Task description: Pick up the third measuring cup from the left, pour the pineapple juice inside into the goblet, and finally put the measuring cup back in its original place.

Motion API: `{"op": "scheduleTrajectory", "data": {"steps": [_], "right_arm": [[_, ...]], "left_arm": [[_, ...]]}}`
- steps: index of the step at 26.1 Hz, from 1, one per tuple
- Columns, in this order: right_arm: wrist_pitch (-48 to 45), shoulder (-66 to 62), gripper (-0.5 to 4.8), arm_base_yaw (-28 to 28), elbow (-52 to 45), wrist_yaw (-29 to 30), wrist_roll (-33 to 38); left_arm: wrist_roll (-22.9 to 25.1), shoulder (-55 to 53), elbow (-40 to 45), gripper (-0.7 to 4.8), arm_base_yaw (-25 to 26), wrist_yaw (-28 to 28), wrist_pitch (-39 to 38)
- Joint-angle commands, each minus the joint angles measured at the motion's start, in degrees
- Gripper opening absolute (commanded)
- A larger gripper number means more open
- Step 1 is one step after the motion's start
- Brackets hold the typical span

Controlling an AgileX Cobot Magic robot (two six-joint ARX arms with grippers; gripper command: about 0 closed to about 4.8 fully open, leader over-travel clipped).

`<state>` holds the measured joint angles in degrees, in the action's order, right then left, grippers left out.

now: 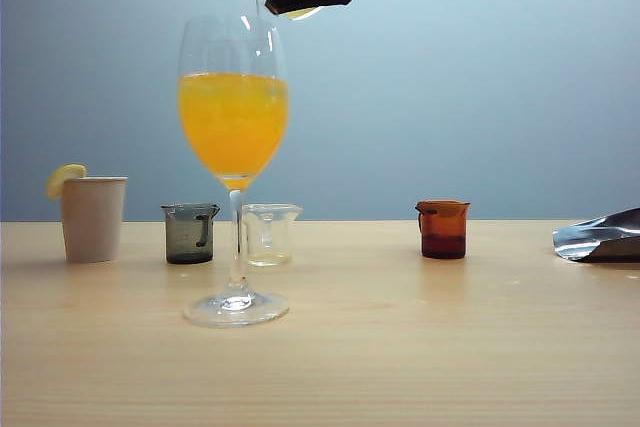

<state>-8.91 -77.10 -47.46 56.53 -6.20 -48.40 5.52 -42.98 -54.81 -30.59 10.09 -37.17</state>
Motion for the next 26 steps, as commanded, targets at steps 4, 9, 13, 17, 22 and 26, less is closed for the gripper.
{"op": "scheduleTrajectory", "data": {"steps": [4,9,13,17,22,26], "right_arm": [[-1.6,0.3,2.05,-0.1,0.6,0.2,-1.6],[-1.7,0.3,2.05,-0.1,0.6,0.2,-4.2],[-1.7,0.3,2.05,-0.1,0.6,0.1,-4.3],[-1.9,0.3,2.05,-0.1,0.6,0.2,-4.6],[-2.0,0.3,2.05,-0.1,0.6,0.2,-6.2],[-2.1,0.3,2.05,-0.1,0.6,0.2,-8.0]], "left_arm": [[0.0,0.1,-0.2,-0.05,0.0,0.2,0.4],[0.0,0.1,-0.2,-0.05,0.0,0.2,0.4],[0.0,0.1,-0.2,-0.05,0.0,0.2,0.4],[0.0,0.1,-0.2,-0.05,0.0,0.2,0.4],[0.0,0.1,-0.2,-0.05,0.0,0.2,0.4],[0.0,0.1,-0.2,-0.05,0.0,0.2,0.4]]}}
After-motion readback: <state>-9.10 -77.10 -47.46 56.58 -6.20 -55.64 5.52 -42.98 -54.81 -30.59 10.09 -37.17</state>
